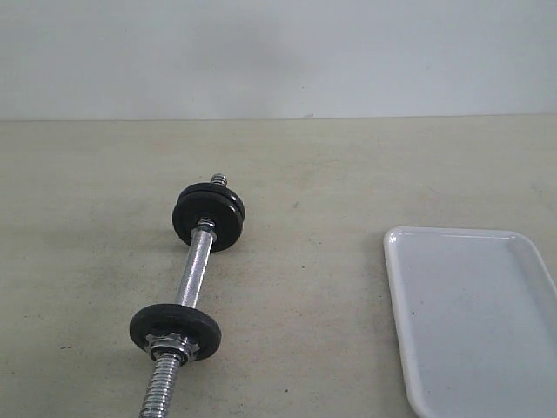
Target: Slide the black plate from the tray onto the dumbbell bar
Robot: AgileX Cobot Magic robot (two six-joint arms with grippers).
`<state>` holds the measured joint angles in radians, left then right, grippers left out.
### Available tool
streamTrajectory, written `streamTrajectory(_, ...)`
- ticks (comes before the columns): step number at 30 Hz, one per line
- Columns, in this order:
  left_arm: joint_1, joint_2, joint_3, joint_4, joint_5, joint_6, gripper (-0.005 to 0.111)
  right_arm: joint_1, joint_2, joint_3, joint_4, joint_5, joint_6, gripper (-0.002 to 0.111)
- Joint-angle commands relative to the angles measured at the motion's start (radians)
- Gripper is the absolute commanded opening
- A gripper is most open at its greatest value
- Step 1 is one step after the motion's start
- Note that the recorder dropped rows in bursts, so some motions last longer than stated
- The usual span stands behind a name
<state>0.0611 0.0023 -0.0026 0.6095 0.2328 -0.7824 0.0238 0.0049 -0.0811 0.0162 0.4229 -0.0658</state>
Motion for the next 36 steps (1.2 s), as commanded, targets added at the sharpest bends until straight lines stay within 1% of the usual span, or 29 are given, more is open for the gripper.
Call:
streamTrajectory(1, 0.004, -0.002, 0.003, 0.008, -0.002, 0.133, 0.004, -0.004, -0.005, 0.003, -0.004, -0.001, -0.005, 0.0)
streamTrajectory(6, 0.004, -0.002, 0.003, 0.008, 0.039, 0.42, 0.004, -0.004, -0.005, 0.003, -0.004, -0.001, -0.005, 0.0)
streamTrajectory(9, 0.004, -0.002, 0.003, 0.008, 0.037, 0.525, 0.004, -0.004, -0.005, 0.003, -0.004, -0.001, -0.005, 0.0)
streamTrajectory(34, 0.004, -0.002, 0.003, 0.008, 0.027, 0.532, 0.004, -0.004, -0.005, 0.003, -0.004, -0.001, -0.005, 0.0)
streamTrajectory(36, 0.004, -0.002, 0.003, -0.012, 0.027, 0.532, 0.004, -0.004, -0.005, 0.003, -0.004, -0.001, -0.005, 0.0)
